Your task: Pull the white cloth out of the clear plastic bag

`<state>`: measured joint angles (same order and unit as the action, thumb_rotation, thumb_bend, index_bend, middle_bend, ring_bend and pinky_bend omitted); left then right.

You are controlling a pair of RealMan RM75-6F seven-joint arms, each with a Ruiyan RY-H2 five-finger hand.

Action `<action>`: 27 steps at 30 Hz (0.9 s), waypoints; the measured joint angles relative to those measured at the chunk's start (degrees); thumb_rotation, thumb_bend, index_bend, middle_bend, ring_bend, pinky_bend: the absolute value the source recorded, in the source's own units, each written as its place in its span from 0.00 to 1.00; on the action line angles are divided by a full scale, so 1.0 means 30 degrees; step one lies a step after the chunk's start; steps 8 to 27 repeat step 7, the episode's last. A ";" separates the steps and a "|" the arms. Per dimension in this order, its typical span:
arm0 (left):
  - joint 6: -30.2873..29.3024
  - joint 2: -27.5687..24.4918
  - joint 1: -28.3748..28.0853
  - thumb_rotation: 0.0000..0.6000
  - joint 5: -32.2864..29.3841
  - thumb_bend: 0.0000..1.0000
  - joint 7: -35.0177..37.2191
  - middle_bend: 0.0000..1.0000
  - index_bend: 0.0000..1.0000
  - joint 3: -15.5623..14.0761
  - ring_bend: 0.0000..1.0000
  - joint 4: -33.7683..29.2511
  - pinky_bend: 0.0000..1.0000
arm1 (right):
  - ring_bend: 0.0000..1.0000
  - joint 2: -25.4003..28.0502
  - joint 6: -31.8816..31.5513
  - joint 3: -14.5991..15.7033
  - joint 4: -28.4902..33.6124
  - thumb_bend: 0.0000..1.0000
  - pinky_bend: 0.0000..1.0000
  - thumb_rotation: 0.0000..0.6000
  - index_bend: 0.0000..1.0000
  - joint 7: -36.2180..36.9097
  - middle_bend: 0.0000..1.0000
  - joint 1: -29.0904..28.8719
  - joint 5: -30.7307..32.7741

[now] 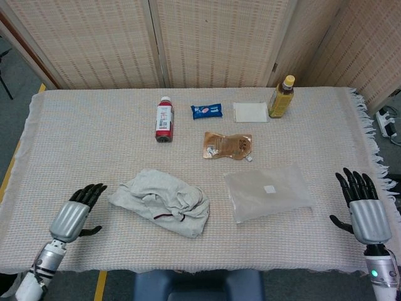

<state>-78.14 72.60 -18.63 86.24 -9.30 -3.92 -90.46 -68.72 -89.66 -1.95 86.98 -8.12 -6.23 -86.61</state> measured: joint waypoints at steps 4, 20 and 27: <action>-0.1835 -0.1120 0.2142 1.00 -0.0390 0.14 -0.0579 0.13 0.07 -0.0396 0.11 -0.0670 0.21 | 0.00 0.2213 -0.0597 0.0375 0.2522 0.02 0.00 1.00 0.00 -0.1594 0.00 0.1163 0.0278; -0.3781 -0.1117 0.3230 1.00 -0.0235 0.15 0.0348 0.15 0.08 -0.0491 0.11 0.0121 0.21 | 0.00 0.2603 -0.0409 0.0471 0.2667 0.02 0.00 1.00 0.00 -0.1547 0.00 0.1553 0.0806; -0.3781 -0.1117 0.3230 1.00 -0.0235 0.15 0.0348 0.15 0.08 -0.0491 0.11 0.0121 0.21 | 0.00 0.2603 -0.0409 0.0471 0.2667 0.02 0.00 1.00 0.00 -0.1547 0.00 0.1553 0.0806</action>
